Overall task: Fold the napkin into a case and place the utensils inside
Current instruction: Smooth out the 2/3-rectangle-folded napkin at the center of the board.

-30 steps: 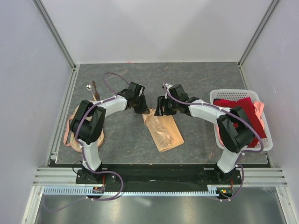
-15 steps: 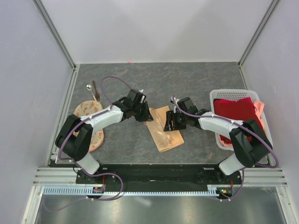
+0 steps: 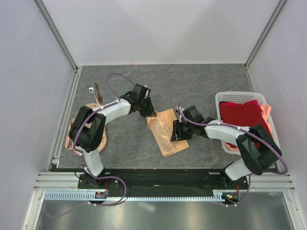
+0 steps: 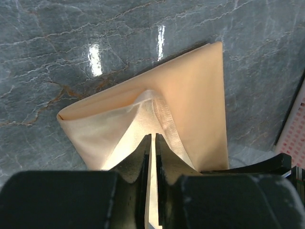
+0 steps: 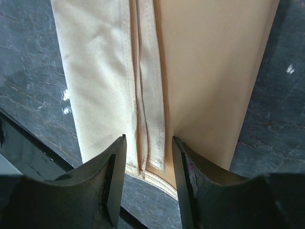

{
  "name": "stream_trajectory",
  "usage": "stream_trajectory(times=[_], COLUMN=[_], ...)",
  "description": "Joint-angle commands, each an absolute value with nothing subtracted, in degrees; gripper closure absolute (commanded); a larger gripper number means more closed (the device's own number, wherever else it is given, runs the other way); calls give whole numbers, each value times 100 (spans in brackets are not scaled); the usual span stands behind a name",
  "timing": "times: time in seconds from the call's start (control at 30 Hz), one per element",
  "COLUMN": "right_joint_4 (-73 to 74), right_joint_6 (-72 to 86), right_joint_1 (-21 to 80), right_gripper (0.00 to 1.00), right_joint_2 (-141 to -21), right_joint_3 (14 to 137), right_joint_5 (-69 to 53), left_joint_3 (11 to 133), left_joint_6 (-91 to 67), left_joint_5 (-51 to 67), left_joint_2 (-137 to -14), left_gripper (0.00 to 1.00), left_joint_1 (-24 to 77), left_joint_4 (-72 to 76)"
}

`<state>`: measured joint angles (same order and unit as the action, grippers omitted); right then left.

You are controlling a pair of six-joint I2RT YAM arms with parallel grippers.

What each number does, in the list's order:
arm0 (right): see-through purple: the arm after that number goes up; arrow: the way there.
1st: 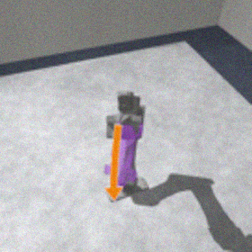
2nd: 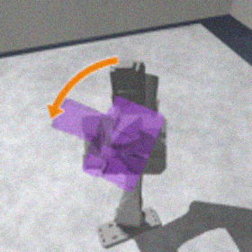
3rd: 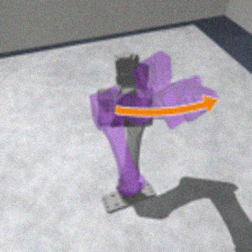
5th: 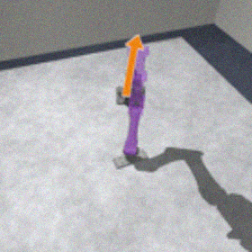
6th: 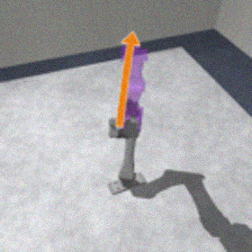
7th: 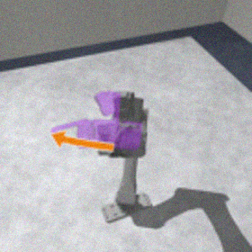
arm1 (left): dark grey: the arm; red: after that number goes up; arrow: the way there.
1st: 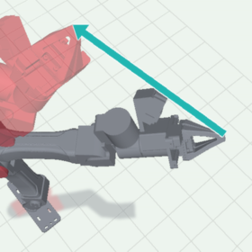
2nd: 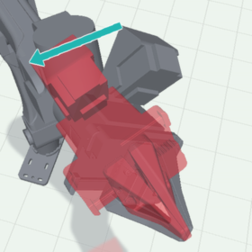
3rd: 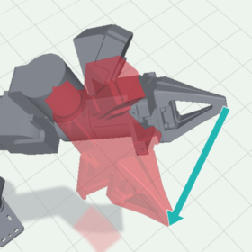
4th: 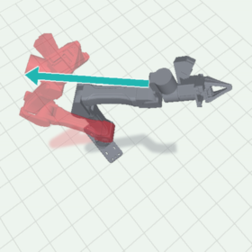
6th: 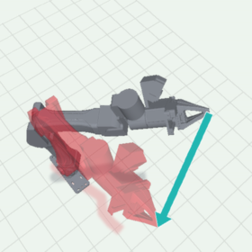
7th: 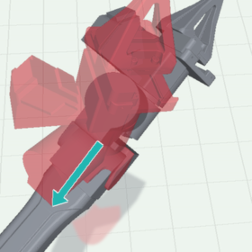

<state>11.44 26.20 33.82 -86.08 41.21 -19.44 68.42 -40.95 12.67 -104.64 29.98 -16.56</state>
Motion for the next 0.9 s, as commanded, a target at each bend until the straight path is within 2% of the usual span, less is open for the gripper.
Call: stream_trajectory(times=[0.0,0.27,0.5,0.8,0.87], right_joint_4=[818,659,501,79,44], right_joint_6=[2830,3067,3243,3638,3700], right_joint_1=[3437,3489,3524,3726,3735], right_gripper=[50,61,80,100,100], right_joint_2=[-8411,-8157,-8139,-8034,-7920], right_joint_3=[3911,3683,3463,3076,3015], right_joint_5=[-2056,-2101,-2267,-2426,-2426], left_joint_3=[7119,7242,7295,7295,7278], left_joint_6=[-4061,-4157,-4245,-4254,-4245], left_joint_5=[1564,1591,1626,1661,1679], left_joint_2=[-10705,-10968,-11136,-11162,-11066], left_gripper=[88,90,91,91,90], left_joint_1=[3006,3006,3006,3006,3015], left_joint_4=[-1538,-1380,-1257,-1160,-1143])
